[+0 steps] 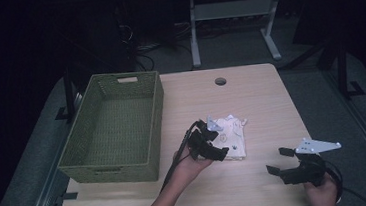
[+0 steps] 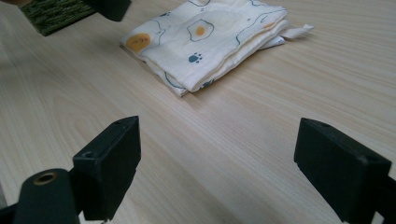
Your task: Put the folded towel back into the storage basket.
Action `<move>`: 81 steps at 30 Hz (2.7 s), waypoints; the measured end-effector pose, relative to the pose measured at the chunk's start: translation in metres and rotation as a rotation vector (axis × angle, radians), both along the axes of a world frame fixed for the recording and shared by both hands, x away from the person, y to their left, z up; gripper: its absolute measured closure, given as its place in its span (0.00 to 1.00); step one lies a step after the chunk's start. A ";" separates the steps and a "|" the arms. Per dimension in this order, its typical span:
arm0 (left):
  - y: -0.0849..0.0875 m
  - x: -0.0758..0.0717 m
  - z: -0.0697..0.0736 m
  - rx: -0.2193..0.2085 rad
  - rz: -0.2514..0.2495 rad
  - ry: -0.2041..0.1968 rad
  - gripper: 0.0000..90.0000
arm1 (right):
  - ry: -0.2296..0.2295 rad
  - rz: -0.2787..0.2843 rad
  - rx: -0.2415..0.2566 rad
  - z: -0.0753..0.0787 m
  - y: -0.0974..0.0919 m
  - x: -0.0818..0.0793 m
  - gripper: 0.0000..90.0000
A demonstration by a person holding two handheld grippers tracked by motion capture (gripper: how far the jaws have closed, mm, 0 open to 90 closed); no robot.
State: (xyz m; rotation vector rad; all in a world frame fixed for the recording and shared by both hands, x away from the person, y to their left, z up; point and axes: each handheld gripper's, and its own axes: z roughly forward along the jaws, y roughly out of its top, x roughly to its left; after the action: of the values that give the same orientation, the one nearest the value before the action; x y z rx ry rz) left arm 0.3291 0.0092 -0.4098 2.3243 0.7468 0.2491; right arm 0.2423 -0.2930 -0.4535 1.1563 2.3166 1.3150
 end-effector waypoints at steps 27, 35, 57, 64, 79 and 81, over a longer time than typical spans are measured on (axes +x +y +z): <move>-0.042 0.055 -0.037 0.209 0.114 0.125 0.49 | -0.002 0.015 0.001 0.000 0.002 0.001 0.16; -0.034 0.056 -0.038 0.178 0.105 0.103 0.71 | -0.002 0.022 -0.004 0.001 0.006 0.001 0.16; -0.017 0.060 -0.039 0.088 0.129 0.155 0.91 | -0.004 0.024 -0.015 0.001 0.006 0.000 0.16; -0.019 0.054 -0.038 0.092 0.088 0.175 0.92 | -0.004 0.020 -0.016 0.000 0.003 -0.001 0.16; 0.001 0.033 -0.016 -0.099 -0.027 0.322 0.91 | -0.026 -0.023 0.008 0.001 -0.005 -0.004 0.16; 0.008 0.031 -0.012 -0.144 -0.020 0.331 0.91 | -0.026 -0.035 0.016 0.001 -0.008 -0.003 0.16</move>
State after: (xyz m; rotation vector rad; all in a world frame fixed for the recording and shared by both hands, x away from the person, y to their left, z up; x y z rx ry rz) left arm 0.3603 0.0170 -0.4217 2.2589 0.8687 -0.1981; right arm 0.2389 -0.3007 -0.4523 1.1719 2.2613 1.3308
